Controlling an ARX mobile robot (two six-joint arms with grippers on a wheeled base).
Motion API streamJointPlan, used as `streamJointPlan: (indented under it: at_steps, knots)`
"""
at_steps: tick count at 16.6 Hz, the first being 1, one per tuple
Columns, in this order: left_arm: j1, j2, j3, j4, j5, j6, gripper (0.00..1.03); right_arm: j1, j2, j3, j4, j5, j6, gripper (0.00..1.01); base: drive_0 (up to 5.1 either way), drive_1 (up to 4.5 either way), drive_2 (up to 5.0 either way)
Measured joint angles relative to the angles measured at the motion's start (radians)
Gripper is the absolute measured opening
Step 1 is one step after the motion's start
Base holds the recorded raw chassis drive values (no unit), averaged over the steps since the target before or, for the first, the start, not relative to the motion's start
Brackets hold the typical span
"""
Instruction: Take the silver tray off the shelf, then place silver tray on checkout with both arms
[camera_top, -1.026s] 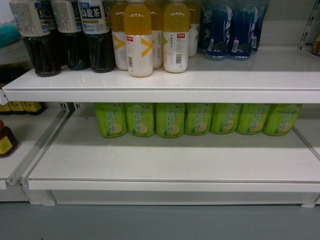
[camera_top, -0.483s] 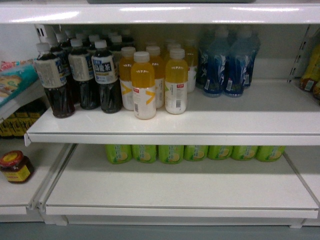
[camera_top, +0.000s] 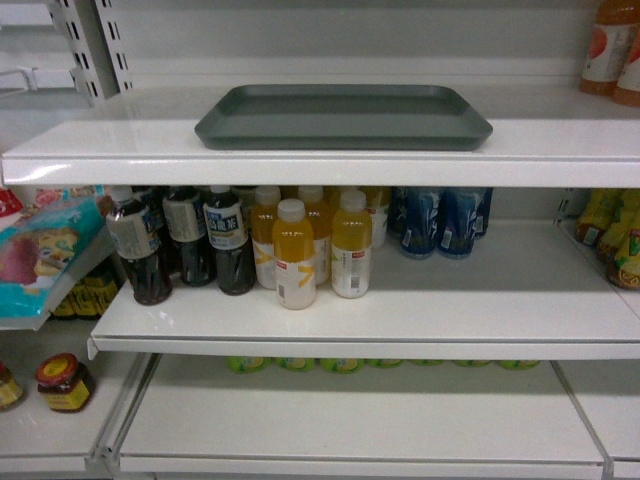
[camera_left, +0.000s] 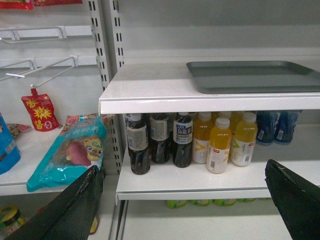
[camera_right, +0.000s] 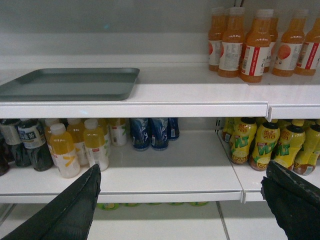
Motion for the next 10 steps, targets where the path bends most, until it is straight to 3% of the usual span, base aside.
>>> streamJointPlan:
  at_steps: [10]
  knots:
    - [0.0, 0.0, 0.0, -0.001, 0.0, 0.0, 0.98, 0.0, 0.0, 0.0, -0.001, 0.0, -0.001, 0.98, 0.0, 0.0, 0.0]
